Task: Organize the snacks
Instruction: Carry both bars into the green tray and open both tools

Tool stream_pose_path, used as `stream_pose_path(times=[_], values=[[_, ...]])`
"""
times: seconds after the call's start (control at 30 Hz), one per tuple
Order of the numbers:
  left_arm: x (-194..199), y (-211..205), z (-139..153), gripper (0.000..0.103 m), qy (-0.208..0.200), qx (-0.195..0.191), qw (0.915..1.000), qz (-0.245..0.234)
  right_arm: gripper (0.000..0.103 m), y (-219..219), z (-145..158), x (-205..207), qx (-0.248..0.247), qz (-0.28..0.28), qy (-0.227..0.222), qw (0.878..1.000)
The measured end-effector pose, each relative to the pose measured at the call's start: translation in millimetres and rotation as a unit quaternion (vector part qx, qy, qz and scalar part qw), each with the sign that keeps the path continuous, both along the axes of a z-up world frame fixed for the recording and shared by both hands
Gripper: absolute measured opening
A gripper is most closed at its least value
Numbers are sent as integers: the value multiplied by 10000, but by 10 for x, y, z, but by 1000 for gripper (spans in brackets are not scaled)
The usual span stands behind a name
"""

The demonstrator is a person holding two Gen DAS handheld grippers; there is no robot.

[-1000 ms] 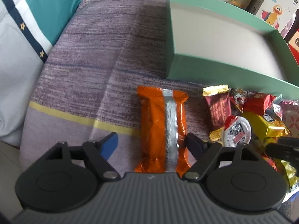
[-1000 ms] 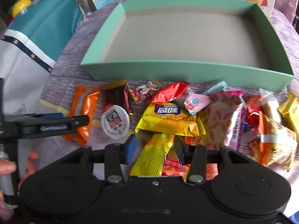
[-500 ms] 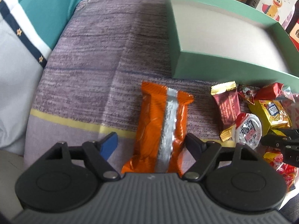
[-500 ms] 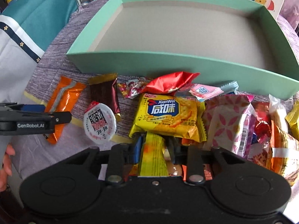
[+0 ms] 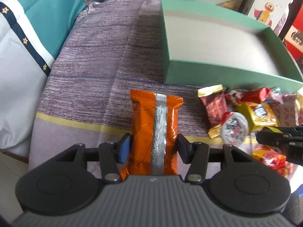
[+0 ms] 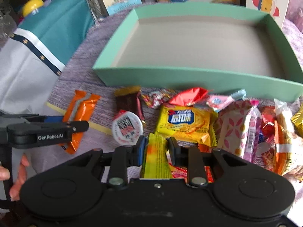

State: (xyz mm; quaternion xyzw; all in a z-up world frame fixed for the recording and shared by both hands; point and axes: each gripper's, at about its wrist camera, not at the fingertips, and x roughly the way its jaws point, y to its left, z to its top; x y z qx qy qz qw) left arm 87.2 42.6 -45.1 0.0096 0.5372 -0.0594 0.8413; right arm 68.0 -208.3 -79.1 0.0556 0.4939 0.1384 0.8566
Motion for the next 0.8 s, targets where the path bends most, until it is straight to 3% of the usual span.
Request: stream_pose_path(times=[0.23, 0.43, 0.6, 0.8], values=[[20, -36, 446, 51, -411, -274, 9987, -89, 26, -149, 295, 14, 192, -112, -432, 9988], [398, -302, 682, 51, -724, -352, 9959, -411, 26, -180, 523, 329, 229, -271, -791, 9962], [939, -545, 650, 51, -728, -463, 9949, -520, 26, -168, 646, 858, 328, -500, -1010, 9931], [1663, -706, 397, 51, -622, -361, 9957, -583, 26, -87, 480, 1577, 503, -817, -985, 9905]])
